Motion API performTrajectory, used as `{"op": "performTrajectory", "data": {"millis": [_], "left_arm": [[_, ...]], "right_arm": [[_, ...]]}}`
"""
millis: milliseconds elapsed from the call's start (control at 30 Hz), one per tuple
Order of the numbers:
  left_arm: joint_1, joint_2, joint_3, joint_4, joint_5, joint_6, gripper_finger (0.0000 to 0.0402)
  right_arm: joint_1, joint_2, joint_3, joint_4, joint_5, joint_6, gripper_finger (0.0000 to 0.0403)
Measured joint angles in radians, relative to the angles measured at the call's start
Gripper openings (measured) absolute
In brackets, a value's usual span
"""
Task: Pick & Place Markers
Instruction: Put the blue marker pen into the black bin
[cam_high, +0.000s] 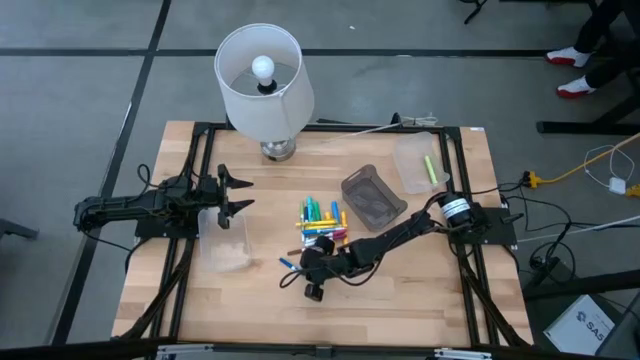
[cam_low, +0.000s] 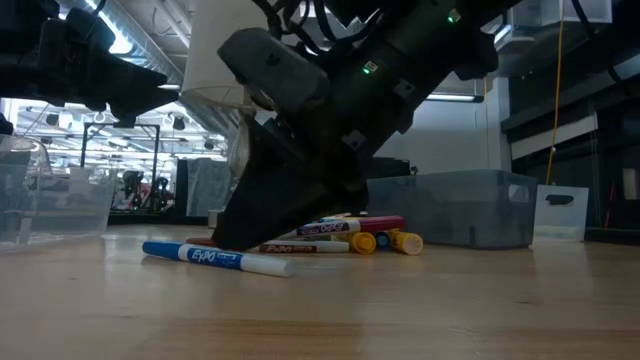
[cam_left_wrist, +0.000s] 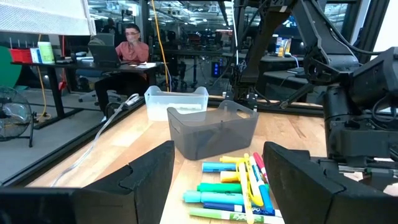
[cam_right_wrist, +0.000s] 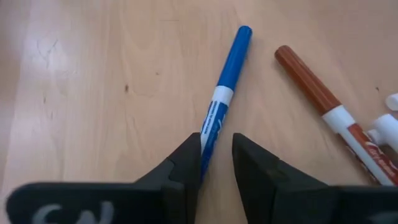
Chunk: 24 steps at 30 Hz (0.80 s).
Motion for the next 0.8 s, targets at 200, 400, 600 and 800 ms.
{"op": "performTrajectory", "data": {"millis": [200, 400, 600, 800], "left_arm": [[0.000, 0.000, 0.000, 0.000, 0.000, 0.000, 0.0242], [0.000, 0.000, 0.000, 0.000, 0.000, 0.000, 0.0242], [0.000, 0.000, 0.000, 0.000, 0.000, 0.000, 0.0242], [0.000, 0.000, 0.000, 0.000, 0.000, 0.000, 0.0242]], "right_arm": [[-0.005, 0.010, 0.000, -0.009, -0.015, 0.011, 0.0067], [-0.025, 0.008, 0.000, -0.039, -0.042, 0.033, 0.0051], [-0.038, 0.007, 0.000, -0.043, -0.082, 0.043, 0.0050], [-0.041, 0.007, 0.000, -0.047, -0.085, 0.077, 0.0038]]}}
